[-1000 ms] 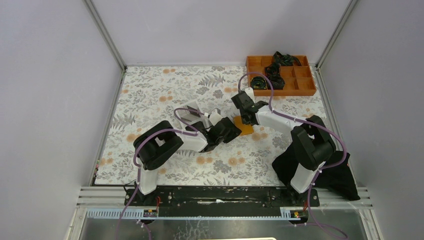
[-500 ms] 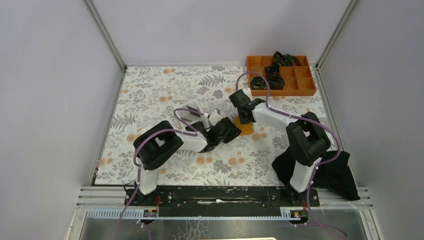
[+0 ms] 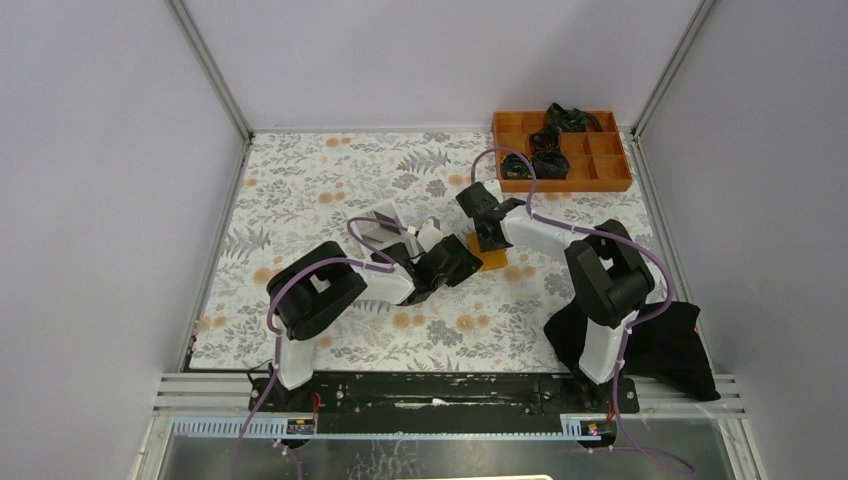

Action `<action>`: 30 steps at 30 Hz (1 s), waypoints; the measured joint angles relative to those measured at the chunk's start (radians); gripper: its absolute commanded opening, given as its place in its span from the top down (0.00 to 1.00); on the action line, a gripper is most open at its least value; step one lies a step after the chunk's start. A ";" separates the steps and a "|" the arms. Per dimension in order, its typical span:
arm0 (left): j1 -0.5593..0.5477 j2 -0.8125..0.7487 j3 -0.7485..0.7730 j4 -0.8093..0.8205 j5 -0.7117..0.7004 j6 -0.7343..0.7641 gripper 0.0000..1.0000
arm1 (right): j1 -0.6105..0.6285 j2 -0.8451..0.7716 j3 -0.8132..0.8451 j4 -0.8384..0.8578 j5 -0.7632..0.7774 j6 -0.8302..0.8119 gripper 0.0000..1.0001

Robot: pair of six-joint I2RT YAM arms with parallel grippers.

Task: Put the credit cards into the card holder
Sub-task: Close the card holder at the center of the board.

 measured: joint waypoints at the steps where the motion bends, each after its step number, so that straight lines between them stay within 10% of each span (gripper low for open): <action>1: 0.000 0.000 0.000 0.000 0.000 0.000 0.51 | 0.000 0.005 0.000 -0.001 0.002 0.000 0.60; 30: 0.000 0.000 -0.012 0.020 0.000 0.000 0.52 | 0.000 0.011 0.003 -0.006 0.057 -0.002 0.94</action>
